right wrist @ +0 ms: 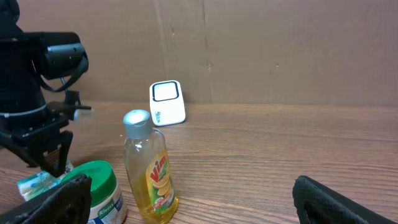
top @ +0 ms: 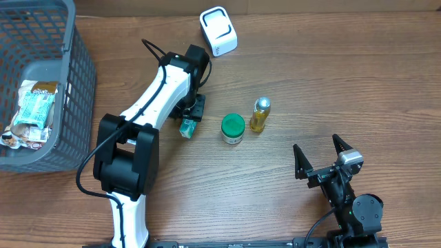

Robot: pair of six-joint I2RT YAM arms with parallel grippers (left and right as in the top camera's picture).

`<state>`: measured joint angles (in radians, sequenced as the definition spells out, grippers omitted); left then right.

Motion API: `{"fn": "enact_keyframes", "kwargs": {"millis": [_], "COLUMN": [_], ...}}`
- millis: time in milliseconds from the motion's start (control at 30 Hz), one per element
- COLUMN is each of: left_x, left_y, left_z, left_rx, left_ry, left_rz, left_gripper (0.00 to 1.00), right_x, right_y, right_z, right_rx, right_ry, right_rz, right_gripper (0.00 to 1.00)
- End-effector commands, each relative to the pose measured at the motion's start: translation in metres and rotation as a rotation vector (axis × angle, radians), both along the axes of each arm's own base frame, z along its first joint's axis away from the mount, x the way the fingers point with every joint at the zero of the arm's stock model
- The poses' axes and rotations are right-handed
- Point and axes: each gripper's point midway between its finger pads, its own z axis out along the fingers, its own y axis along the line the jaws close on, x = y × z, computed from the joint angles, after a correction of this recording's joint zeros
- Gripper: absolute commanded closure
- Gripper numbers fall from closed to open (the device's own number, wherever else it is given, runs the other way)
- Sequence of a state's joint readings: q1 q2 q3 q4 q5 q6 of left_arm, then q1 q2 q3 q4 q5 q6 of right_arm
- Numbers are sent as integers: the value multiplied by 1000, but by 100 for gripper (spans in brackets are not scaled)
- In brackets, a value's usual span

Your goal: Scan the item barcode

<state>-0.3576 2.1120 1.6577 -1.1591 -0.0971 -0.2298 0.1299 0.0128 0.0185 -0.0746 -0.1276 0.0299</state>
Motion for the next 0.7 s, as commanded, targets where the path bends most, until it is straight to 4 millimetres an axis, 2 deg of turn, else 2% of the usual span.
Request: {"fn": "enact_keyframes", "kwargs": {"millis": [0, 167, 267, 367, 400, 500, 667], "left_x": [-11, -14, -17, -18, -18, -19, -18], "left_y": [-10, -10, -10, -10, -10, -12, -28], "left_z": [-9, -19, -23, -24, -24, -24, -24], "left_rx": [-31, -29, -27, -27, -27, -41, -115], "left_ry": [33, 33, 39, 42, 42, 46, 47], "left_rz": [-42, -31, -32, -33, -33, -32, -14], "left_gripper": [49, 52, 59, 86, 87, 85, 83], "right_x": [0, 0, 0, 0, 0, 0, 0], "right_y": [0, 0, 0, 0, 0, 0, 0], "right_z": [-2, -2, -2, -2, -2, -2, -2], "right_rx": [-1, -1, -1, -1, -1, -1, -1], "right_ry": [-4, -3, -4, -4, -4, -3, -3], "right_rz": [3, 3, 3, 3, 3, 3, 3], "right_gripper": [0, 0, 0, 0, 0, 0, 0]}}
